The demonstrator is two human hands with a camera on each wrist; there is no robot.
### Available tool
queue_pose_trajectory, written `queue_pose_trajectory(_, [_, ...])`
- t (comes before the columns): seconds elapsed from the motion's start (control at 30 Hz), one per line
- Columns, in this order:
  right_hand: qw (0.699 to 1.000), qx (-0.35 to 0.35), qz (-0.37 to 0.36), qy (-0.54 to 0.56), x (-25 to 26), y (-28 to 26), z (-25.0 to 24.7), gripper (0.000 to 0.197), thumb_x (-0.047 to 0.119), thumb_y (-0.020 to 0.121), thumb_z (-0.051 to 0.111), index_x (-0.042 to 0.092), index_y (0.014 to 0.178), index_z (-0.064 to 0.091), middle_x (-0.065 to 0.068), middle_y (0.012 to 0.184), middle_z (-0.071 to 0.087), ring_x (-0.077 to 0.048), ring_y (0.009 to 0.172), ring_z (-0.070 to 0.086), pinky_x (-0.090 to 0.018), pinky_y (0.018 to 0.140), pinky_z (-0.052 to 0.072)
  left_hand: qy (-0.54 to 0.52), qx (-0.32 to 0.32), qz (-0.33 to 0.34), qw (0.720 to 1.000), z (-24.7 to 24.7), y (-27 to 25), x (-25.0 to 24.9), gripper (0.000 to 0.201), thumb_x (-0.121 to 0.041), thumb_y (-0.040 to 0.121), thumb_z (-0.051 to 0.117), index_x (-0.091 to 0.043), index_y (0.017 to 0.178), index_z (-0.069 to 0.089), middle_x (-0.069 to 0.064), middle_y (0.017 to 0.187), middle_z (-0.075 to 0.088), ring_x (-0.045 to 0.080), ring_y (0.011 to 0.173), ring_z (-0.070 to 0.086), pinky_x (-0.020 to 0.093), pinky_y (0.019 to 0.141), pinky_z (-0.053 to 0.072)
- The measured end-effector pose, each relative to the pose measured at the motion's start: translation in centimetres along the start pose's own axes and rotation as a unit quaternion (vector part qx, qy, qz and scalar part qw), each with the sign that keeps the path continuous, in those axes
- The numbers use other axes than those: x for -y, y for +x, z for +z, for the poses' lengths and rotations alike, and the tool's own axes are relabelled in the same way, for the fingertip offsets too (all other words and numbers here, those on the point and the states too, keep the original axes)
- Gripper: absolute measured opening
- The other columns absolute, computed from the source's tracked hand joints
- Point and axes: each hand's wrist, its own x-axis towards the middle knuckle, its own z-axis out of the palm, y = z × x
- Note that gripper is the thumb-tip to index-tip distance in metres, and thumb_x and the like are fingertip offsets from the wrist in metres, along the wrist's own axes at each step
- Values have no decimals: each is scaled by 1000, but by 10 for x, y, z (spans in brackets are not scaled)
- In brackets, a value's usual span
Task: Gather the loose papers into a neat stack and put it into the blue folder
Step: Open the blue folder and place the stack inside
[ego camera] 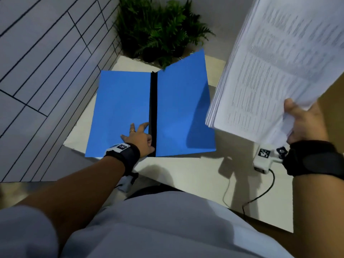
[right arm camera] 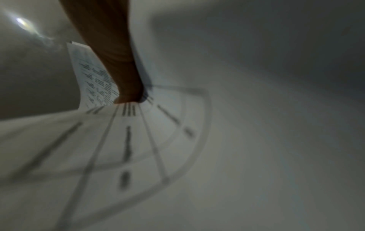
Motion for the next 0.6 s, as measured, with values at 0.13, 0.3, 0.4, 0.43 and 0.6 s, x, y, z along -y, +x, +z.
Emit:
queue_pose_trajectory(0.13, [1000,17,-2,20,5,9,28,47,-2,94,54,11,138,46,-10,137,58,-26,122,60,-45,101,50,9,3,21,1000,5,2,-2,21,-28,77,68,-23,63,53,-6,164,12,37,153,-4,76,107,15])
queue_pose_trajectory(0.3, [995,31,85,-46,-50,11,58,45,-3,91,57,4,135,50,-11,120,65,-18,95,70,-33,85,58,11,-12,76,997,13,0,-7,26,-48,80,70,-23,75,65,-11,162,23,32,152,9,67,108,25])
queue_pose_trajectory(0.4, [983,36,159,-86,-94,-1,65,39,-2,93,55,4,132,52,-9,110,65,-16,82,68,-20,62,57,-65,-131,11,989,-1,3,11,37,-59,82,65,-23,91,68,-3,153,37,33,141,31,54,104,37])
queue_pose_trajectory(0.43, [979,37,177,-94,-108,-5,67,38,-2,93,55,5,130,53,-10,110,64,-23,89,68,-22,62,57,-90,-172,-26,981,-6,8,25,37,-55,84,65,-22,102,67,1,151,39,35,138,33,53,103,39])
queue_pose_trajectory(0.6, [956,51,252,-142,-158,-18,78,41,5,95,56,11,135,49,-8,126,59,-29,110,60,-37,94,48,-146,-211,-229,939,-19,20,96,72,-44,83,68,-12,141,40,18,147,38,46,133,36,56,108,35])
